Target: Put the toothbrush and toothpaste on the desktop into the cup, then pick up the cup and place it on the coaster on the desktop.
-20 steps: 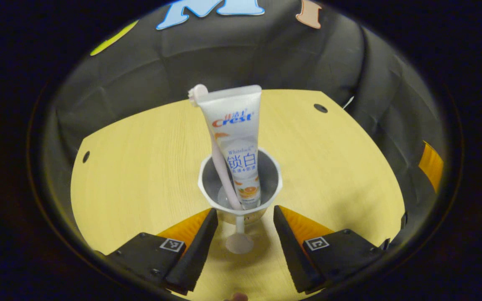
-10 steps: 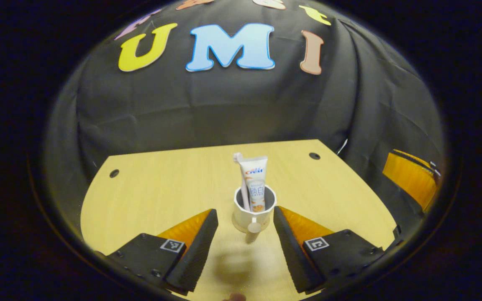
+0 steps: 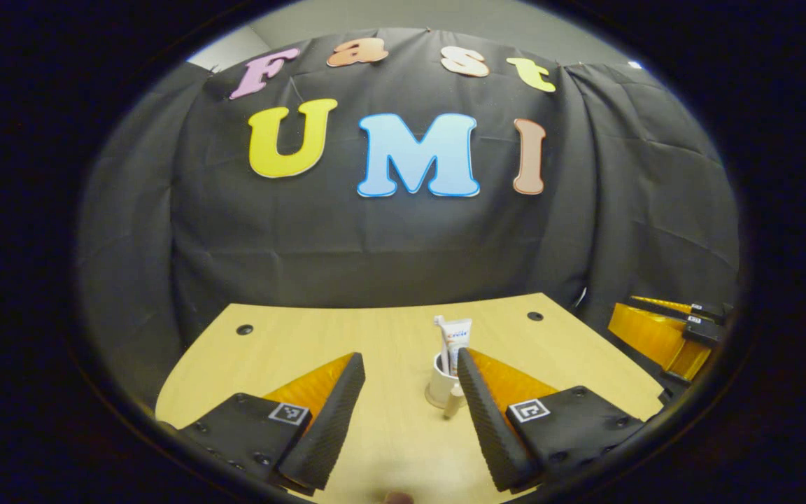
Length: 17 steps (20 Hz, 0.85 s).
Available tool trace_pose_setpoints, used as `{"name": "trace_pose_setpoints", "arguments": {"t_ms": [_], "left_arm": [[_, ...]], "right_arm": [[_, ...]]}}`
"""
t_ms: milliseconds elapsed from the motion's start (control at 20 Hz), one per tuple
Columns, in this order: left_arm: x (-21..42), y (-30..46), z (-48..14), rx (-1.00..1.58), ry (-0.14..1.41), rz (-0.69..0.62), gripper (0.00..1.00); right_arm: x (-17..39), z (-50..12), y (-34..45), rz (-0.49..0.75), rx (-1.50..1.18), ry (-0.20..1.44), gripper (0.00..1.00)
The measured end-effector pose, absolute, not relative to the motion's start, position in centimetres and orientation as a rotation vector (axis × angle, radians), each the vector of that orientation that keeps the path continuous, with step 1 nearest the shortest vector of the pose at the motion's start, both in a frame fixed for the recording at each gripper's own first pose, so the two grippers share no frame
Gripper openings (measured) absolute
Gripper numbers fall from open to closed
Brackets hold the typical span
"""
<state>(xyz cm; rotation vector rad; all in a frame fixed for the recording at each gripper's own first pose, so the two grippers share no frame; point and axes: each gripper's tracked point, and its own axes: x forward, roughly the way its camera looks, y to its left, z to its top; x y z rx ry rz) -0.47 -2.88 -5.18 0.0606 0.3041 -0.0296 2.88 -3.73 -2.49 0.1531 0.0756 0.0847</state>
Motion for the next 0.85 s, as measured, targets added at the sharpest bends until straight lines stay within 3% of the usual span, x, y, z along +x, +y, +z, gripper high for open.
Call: {"name": "trace_pose_setpoints", "arguments": {"t_ms": [150, 200, 250, 400, 850], "left_arm": [[-1.6, -2.0, -4.4, 0.043, 0.288, -0.026, 0.88], [-1.8, -1.7, -4.2, 0.039, 0.284, -0.023, 0.88], [-2.1, -1.4, -3.8, 0.036, 0.278, -0.02, 0.88], [-2.7, -1.0, -3.1, 0.028, 0.263, -0.015, 0.88], [-3.0, 0.6, -2.1, 0.011, 0.235, 0.004, 0.88]], "right_arm": [[2.1, -1.6, -3.9, 0.054, 0.137, 0.037, 0.41], [1.8, -1.2, -3.7, 0.054, 0.136, 0.023, 0.53], [1.7, -1.1, -3.6, 0.051, 0.127, 0.009, 0.53], [1.3, -0.8, -3.4, 0.045, 0.07, -0.003, 0.93], [1.5, -0.1, -2.0, 0.059, 0.055, -0.002, 0.93]]}}
